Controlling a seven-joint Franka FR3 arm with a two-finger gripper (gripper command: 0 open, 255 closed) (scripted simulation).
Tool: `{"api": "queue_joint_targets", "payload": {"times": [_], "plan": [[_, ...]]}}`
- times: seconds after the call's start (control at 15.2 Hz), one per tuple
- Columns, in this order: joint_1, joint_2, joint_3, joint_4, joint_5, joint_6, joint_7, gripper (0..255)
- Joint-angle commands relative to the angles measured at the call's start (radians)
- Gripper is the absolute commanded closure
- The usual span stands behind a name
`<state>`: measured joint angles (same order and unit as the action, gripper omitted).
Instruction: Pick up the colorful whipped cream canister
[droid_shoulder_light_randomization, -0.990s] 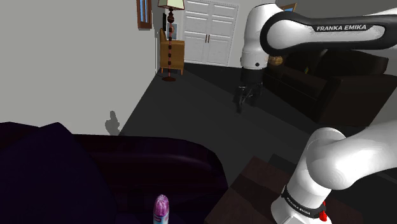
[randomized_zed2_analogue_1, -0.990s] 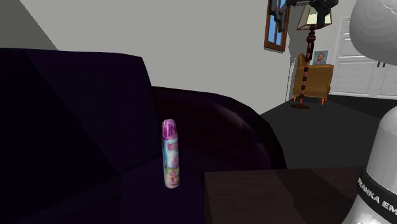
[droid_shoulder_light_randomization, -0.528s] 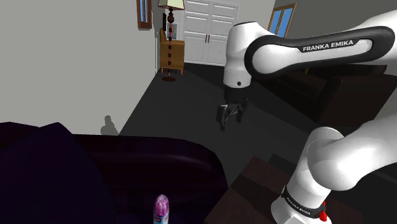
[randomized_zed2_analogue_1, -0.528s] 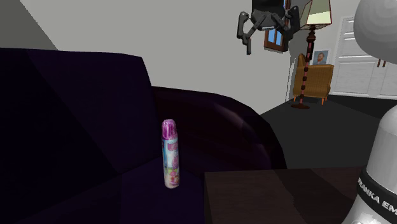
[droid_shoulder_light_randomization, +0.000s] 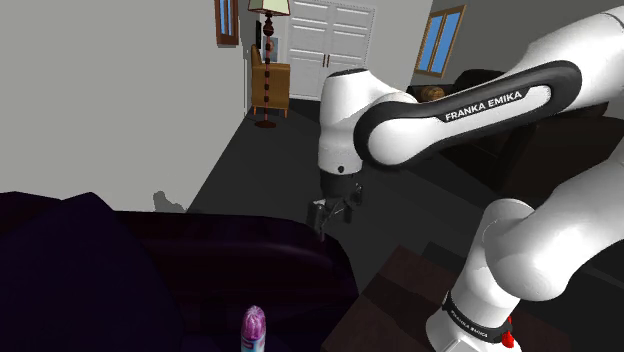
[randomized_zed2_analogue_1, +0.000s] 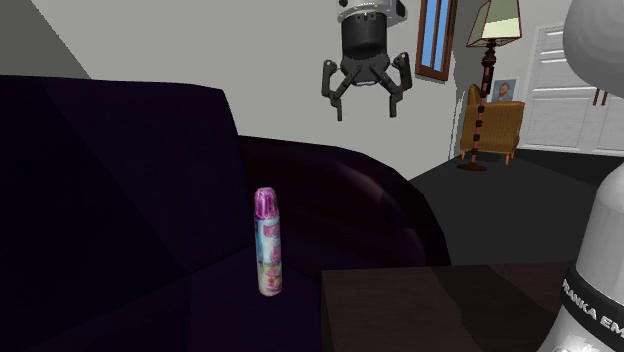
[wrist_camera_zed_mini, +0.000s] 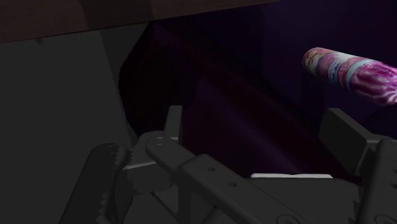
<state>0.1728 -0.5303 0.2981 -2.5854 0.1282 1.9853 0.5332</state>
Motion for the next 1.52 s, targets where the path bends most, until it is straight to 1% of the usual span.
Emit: {"api": "queue_joint_targets", "payload": {"times": [0.0, 0.2, 0.4, 0.59, 0.79, 0.92, 1.06, 1.45], "plan": [[0.008, 0.064, 0.040, 0.015, 0.008, 0.053, 0.045, 0], [0.015, 0.164, 0.099, 0.042, 0.006, 0.129, 0.114, 0], [0.017, 0.274, 0.156, 0.081, -0.018, 0.200, 0.192, 0], [0.018, 0.393, 0.206, 0.132, -0.069, 0.263, 0.282, 0], [0.025, 0.520, 0.243, 0.195, -0.147, 0.313, 0.385, 0], [0.038, 0.608, 0.257, 0.243, -0.210, 0.338, 0.458, 0], [0.063, 0.695, 0.257, 0.298, -0.276, 0.355, 0.530, 0], [0.086, 0.770, 0.233, 0.300, -0.338, 0.415, 0.577, 0]]}}
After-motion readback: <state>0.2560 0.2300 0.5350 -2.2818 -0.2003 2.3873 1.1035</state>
